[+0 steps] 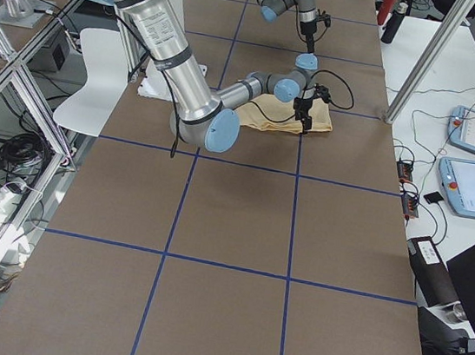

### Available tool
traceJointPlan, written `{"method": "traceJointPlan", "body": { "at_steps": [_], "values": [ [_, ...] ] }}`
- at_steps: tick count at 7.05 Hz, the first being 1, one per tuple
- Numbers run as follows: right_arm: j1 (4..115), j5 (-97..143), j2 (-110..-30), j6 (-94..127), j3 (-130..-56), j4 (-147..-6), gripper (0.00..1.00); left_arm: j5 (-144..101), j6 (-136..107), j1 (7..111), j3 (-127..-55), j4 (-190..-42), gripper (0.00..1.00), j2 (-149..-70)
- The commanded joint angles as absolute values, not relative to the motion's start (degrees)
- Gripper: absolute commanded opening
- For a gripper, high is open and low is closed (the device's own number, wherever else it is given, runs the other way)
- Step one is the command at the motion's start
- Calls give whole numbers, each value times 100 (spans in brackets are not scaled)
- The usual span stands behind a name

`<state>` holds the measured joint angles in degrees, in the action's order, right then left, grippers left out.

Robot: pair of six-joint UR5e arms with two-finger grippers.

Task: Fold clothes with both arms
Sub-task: 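Release the corner with the right gripper while the left gripper moves to the near edge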

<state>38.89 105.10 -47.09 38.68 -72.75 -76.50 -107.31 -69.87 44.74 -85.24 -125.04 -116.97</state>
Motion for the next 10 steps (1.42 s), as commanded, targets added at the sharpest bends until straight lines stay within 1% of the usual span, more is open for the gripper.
{"method": "traceJointPlan", "body": {
  "at_steps": [1, 4, 6, 7, 8, 9, 10],
  "values": [
    [3964, 10521, -4956, 3832, -7374, -7646, 100, -10723, -7005, 4439, -8525, -12507, 100, -11698],
    [4375, 11114, -5045, 3815, -7383, -7664, 100, -10723, -7005, 4421, -8517, -12507, 100, -11698],
    [4561, 11626, -5071, 3902, -7636, -7681, 100, -10731, -7014, 4412, -8551, -12516, 100, -11707],
    [4622, 12046, -5237, 4094, -7960, -7673, 100, -10784, -7048, 4351, -8674, -12550, 100, -11698],
    [4614, 12311, -5621, 4722, -8494, -7629, 100, -11263, -7597, 4316, -8901, -12577, 100, -11672],
    [4606, 12522, -5860, 5242, -8969, -7594, 100, -11459, -8246, 4063, -9312, -12551, 100, -11637],
    [4588, 12638, -6036, 5769, -9296, -7585, 100, -11461, -8940, 3643, -9717, -12516, 100, -11611]
  ]
}}
